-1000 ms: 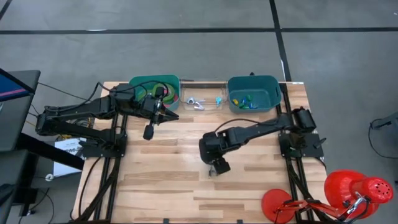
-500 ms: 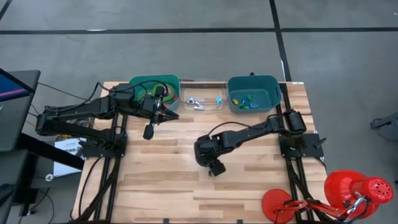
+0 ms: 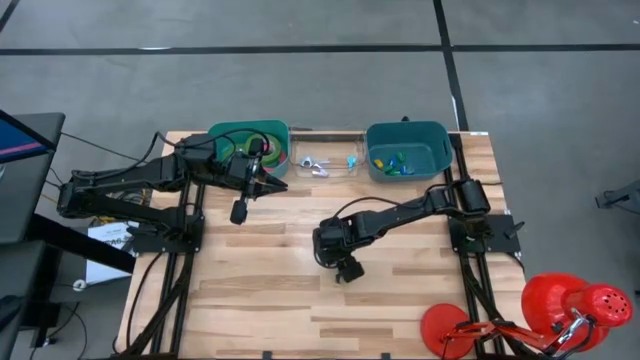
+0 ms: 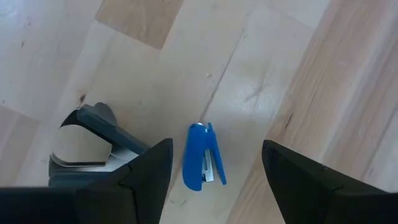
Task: Pick and place Stapler, Stapler remover, tape
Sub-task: Put the blue stapler into the dark blue bin
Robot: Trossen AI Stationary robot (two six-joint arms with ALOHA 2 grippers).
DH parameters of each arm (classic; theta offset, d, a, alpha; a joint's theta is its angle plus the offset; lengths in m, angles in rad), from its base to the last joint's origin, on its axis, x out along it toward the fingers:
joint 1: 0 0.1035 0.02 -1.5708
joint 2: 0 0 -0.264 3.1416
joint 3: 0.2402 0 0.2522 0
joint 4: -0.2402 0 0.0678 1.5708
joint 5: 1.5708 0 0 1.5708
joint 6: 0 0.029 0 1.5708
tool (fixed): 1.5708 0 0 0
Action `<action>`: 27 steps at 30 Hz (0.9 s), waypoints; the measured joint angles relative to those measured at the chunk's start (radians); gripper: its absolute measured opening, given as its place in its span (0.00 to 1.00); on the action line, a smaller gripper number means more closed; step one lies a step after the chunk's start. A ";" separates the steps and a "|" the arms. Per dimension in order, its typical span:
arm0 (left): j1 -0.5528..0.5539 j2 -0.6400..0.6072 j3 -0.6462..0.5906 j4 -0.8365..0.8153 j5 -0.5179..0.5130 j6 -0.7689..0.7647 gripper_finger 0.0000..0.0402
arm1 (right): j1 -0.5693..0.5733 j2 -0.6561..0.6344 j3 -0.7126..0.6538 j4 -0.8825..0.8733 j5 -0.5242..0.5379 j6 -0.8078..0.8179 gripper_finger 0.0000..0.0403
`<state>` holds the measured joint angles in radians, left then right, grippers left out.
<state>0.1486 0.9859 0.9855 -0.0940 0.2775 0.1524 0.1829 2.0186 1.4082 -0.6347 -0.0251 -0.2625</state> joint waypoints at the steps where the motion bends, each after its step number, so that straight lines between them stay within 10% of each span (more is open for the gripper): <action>1: 0.000 0.000 0.000 0.000 0.000 0.000 0.05 | 0.000 0.000 0.000 0.000 0.000 0.001 0.59; 27: 0.000 0.000 0.000 0.008 0.000 0.000 0.05 | 0.006 -0.001 -0.107 0.127 -0.001 0.001 0.59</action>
<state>0.1490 0.9859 0.9855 -0.0864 0.2779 0.1520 0.1886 2.0174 1.3010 -0.5080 -0.0257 -0.2615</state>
